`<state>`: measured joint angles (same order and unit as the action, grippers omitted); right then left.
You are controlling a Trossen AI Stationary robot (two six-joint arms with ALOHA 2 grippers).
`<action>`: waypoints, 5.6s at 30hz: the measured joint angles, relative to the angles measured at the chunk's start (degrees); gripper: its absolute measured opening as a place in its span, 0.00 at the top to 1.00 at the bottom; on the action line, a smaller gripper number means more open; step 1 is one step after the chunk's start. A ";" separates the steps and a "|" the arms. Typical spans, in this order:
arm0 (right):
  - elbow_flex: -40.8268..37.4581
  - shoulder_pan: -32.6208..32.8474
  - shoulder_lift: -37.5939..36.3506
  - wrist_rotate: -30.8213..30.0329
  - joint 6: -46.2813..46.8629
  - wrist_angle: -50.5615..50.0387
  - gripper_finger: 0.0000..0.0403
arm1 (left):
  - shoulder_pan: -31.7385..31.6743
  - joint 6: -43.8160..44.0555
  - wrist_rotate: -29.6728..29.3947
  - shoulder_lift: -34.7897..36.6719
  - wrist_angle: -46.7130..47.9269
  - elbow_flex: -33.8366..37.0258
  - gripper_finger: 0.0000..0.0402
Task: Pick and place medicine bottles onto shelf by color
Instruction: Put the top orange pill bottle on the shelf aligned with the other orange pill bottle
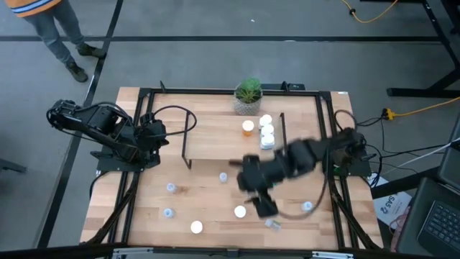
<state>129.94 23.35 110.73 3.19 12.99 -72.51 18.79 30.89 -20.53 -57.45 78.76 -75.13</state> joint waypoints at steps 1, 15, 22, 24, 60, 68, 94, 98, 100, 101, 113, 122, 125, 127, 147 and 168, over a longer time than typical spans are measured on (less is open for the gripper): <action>-1.06 1.73 0.10 -1.15 -0.02 1.36 0.39 | 0.00 -0.01 0.00 0.00 0.00 0.00 1.00; -30.65 8.98 0.19 -7.33 9.02 34.92 0.39 | 0.02 0.05 0.00 0.00 0.00 0.00 1.00; -39.83 7.43 0.19 -6.74 10.54 37.92 0.37 | 0.02 0.11 0.00 0.00 0.00 0.00 1.00; -41.49 6.94 0.19 -6.77 10.33 38.35 0.34 | 0.02 0.13 0.00 0.00 0.01 0.00 1.00; -47.07 5.29 5.65 -7.22 1.81 46.71 0.27 | 0.01 0.17 -0.02 0.00 0.00 0.02 1.00; -47.07 5.36 7.84 -7.51 1.84 47.46 0.27 | 0.00 0.15 -0.04 0.00 -0.02 0.02 1.00; -43.35 5.45 7.64 -8.12 3.50 41.20 0.41 | 0.00 0.15 -0.04 0.00 -0.02 0.02 1.00; -43.35 5.45 7.64 -8.14 3.89 41.20 0.44 | 0.00 0.15 -0.04 0.00 -0.02 0.02 1.00; -43.35 5.45 7.62 -8.17 5.70 41.25 0.46 | 0.00 0.15 -0.04 0.00 -0.02 0.02 1.00; -43.21 5.45 7.62 -8.16 6.91 41.02 0.47 | 0.00 0.15 -0.04 0.00 -0.02 0.02 1.00; -20.88 5.44 7.62 -8.38 0.07 13.43 0.48 | 0.00 0.15 -0.04 0.00 -0.02 0.02 1.00; 1.56 4.27 7.53 -17.79 -3.93 -7.71 0.48 | 0.00 0.15 -0.04 -0.02 -0.02 0.02 1.00; 5.22 3.34 6.86 -19.53 -6.42 -10.17 0.48 | 0.00 0.15 -0.02 -0.02 -0.02 0.02 1.00; 3.24 2.21 4.77 -19.97 -8.89 -9.45 0.48 | 0.00 0.15 -0.04 -0.02 -0.01 0.02 1.00; 2.81 -15.21 -1.82 -9.25 -10.47 -17.23 0.48 | 0.00 -0.04 -1.49 -0.02 0.02 0.02 1.00; -22.48 -10.75 -20.24 -17.09 -10.67 1.78 0.48 | 0.00 -0.02 -1.51 -0.02 0.04 0.02 1.00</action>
<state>107.46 12.60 90.49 -13.90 2.33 -70.73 18.79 30.87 -22.04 -57.47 78.81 -75.11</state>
